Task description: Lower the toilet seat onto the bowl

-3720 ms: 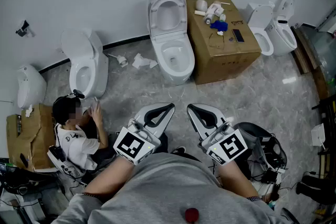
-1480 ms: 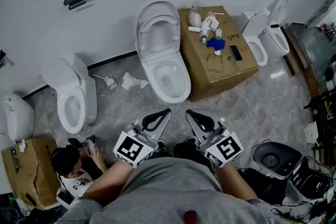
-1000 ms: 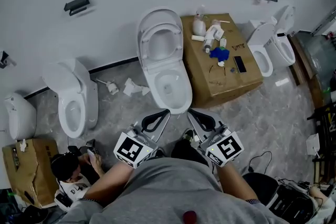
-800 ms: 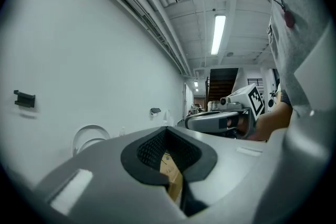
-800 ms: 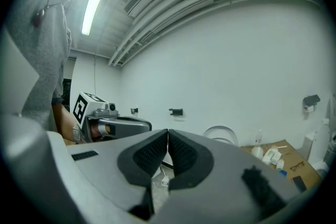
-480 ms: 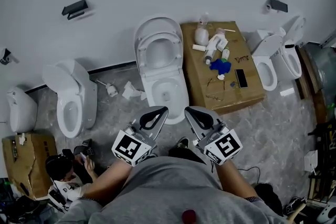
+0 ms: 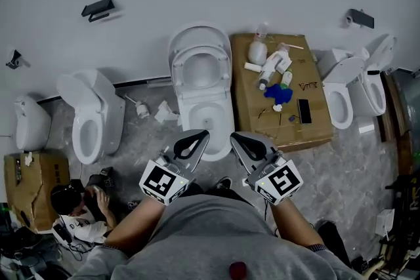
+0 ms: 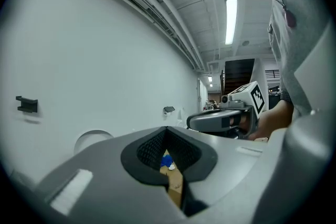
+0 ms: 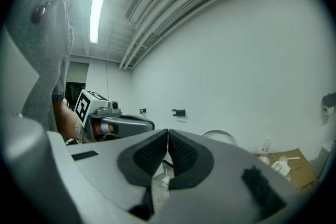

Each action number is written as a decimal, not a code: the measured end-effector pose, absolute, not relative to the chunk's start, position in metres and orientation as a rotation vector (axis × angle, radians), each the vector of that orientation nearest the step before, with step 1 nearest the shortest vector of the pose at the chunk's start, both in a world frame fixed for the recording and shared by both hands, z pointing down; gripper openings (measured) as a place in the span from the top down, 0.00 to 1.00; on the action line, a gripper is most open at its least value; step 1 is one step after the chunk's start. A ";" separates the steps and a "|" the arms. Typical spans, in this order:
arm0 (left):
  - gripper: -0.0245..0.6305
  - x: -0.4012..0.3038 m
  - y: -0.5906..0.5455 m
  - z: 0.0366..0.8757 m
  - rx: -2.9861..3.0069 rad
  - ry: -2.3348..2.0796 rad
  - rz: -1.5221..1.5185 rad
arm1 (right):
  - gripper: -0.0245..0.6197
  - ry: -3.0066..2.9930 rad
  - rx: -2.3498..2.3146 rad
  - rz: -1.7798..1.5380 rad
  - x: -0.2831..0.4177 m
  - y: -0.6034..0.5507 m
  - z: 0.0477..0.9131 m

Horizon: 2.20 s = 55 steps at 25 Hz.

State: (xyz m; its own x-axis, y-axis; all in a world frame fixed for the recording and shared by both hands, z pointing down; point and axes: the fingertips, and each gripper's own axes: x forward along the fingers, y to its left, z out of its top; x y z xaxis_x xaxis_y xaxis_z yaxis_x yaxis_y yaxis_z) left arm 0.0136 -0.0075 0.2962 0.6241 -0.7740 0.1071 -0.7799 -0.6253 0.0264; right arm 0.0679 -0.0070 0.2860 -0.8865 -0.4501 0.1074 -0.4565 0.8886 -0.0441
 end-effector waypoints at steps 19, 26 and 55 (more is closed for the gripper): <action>0.95 -0.022 -0.115 0.316 2.758 -1.304 0.177 | 0.94 -2.936 0.753 0.087 0.029 -0.110 0.301; 0.95 -0.052 -0.171 0.337 2.775 -1.234 0.274 | 0.94 -2.884 0.844 0.111 0.004 -0.164 0.318; 0.83 -0.106 -0.369 0.466 2.752 -0.795 0.972 | 0.94 -2.641 1.101 0.263 -0.062 -0.298 0.405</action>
State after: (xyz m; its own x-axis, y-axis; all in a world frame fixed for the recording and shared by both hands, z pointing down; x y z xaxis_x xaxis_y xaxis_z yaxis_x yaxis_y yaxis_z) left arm -0.1062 -0.3689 0.4664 0.6567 -0.4392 0.6131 -0.5139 -0.8556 -0.0624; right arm -0.0619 -0.2982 0.4050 -0.6761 -0.6673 0.3124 -0.7158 0.6954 -0.0636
